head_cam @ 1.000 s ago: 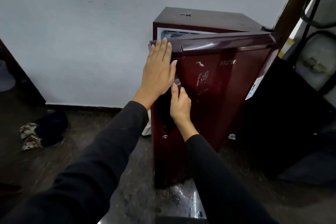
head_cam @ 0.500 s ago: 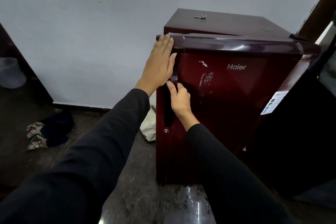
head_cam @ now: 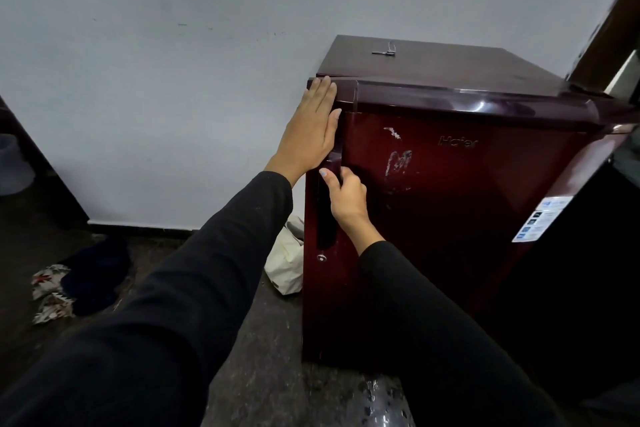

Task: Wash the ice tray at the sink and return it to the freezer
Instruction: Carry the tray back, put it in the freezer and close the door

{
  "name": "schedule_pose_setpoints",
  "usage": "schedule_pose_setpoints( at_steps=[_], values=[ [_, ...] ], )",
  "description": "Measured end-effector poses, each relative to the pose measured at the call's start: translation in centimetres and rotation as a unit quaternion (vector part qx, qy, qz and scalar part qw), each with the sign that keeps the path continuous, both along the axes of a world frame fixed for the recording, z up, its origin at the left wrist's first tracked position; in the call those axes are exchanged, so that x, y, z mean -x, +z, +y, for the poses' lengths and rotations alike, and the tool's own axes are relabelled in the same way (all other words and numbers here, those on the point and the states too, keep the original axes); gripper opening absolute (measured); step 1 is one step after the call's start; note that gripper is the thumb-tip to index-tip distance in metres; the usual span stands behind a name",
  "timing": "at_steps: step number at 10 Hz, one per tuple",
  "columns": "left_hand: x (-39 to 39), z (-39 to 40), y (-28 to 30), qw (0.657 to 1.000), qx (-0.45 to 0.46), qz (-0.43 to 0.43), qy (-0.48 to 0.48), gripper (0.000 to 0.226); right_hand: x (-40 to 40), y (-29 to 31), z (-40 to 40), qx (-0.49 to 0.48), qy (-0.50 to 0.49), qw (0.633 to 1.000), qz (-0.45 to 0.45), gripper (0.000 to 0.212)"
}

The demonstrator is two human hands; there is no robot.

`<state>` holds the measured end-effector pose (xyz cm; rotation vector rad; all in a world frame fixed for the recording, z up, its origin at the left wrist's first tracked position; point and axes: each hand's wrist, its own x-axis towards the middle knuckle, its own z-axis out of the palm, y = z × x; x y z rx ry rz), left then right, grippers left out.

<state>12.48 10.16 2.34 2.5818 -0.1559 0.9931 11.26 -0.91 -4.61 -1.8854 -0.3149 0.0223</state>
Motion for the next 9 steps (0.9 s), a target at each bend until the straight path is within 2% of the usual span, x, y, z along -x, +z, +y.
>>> schedule_pose_setpoints(
  at_steps=[6,7,8,9],
  values=[
    [-2.0,0.7,-0.6,0.999,0.007,-0.035,-0.003,0.05,-1.9,-1.1,1.0,0.054,-0.024,0.998,-0.019,0.051],
    [-1.9,0.6,-0.5,1.0,0.007,-0.029,0.009,0.05,-1.5,-0.2,0.9,0.055,-0.02,0.998,-0.006,0.045],
    [-1.7,-0.5,0.6,0.999,0.03,-0.01,0.037,0.049,-1.5,0.7,0.3,0.08,0.019,0.997,0.014,0.038],
    [0.2,-3.0,1.1,0.99,0.125,-0.033,0.049,0.047,-1.2,2.1,-1.7,0.111,-0.022,0.993,-0.017,0.037]
  ],
)
